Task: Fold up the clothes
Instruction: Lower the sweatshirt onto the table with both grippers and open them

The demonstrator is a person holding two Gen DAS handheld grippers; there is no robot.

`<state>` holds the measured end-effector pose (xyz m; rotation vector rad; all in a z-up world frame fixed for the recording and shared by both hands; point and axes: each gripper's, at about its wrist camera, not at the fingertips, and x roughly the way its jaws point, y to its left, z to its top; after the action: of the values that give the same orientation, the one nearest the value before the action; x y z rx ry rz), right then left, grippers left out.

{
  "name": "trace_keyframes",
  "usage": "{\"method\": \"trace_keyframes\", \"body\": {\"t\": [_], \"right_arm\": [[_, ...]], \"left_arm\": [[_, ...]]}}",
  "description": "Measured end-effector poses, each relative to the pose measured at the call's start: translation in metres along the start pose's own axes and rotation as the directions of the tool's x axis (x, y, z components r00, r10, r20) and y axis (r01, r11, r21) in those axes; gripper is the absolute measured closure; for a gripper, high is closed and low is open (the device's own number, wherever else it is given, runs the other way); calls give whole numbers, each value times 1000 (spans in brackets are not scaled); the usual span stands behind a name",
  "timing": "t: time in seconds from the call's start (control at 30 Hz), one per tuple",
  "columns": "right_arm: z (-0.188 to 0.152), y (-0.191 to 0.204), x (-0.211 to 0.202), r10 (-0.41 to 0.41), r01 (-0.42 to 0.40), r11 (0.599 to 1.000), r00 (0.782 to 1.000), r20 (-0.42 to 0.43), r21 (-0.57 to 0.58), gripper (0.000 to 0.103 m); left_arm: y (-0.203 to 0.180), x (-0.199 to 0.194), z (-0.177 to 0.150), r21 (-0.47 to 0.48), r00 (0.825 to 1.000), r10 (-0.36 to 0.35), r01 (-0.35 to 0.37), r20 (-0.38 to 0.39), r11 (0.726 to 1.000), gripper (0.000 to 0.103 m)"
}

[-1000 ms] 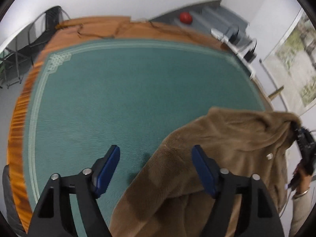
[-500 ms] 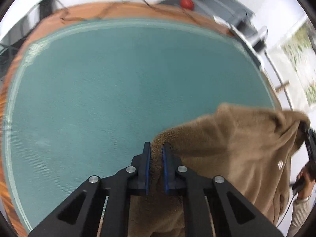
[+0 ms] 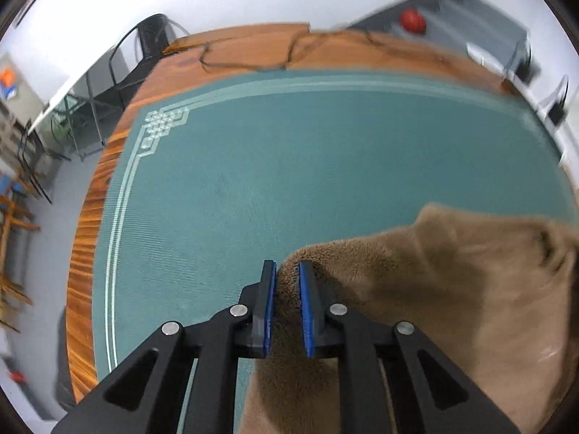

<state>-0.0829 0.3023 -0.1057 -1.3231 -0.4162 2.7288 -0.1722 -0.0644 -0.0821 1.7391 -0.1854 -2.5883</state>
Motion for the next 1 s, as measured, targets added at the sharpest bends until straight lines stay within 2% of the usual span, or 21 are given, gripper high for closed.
{"method": "trace_keyframes", "body": {"t": [0.07,0.1,0.13,0.17,0.2,0.3,0.4,0.5,0.57,0.67,0.73,0.8,0.93,1.0], "right_arm": [[2,-8,-2,32,-32,998,999,-12,49,79],[3,-13,-3,49,-48,996,999,-17,75,67],[5,-17,-4,66,-63,993,998,-21,102,40],[6,-20,-8,60,-58,991,998,-13,118,28],[7,-22,-14,46,-47,991,999,8,126,21],[19,-15,-31,70,-78,990,995,71,120,21],[32,5,-36,112,-119,990,989,93,72,21],[44,38,-28,172,-171,985,983,64,-19,21],[49,60,-13,180,-179,982,984,12,-68,21],[53,75,15,193,-200,977,977,-92,-74,21],[54,82,26,137,-150,985,982,-131,-89,21],[60,81,31,83,-93,992,989,-122,-81,21],[76,79,39,-18,12,998,996,-89,-61,21],[88,82,44,-40,35,997,997,-73,-67,21]], "left_arm": [[-3,5,-6,2,1000,-4,4,-11,1000,76],[0,4,-8,-8,1000,-9,9,-12,1000,68],[3,3,-10,-22,1000,-12,12,-12,1000,59],[6,2,-10,-39,1000,-20,20,-12,999,55],[10,2,-10,-58,999,-31,30,-12,998,50],[16,2,-8,-85,999,-51,50,-14,995,45],[13,4,-10,-76,999,-46,45,-14,996,41],[12,6,-10,-77,999,-42,41,-5,996,37],[15,7,-10,-88,999,-46,45,-2,995,33],[26,14,-10,-123,998,-62,62,-3,991,23],[31,16,-11,-141,996,-89,88,0,986,23],[33,16,-12,-151,994,-108,107,4,983,22],[26,12,-15,-133,995,-102,103,15,986,20],[23,11,-16,-126,995,-93,96,28,987,18]]}}
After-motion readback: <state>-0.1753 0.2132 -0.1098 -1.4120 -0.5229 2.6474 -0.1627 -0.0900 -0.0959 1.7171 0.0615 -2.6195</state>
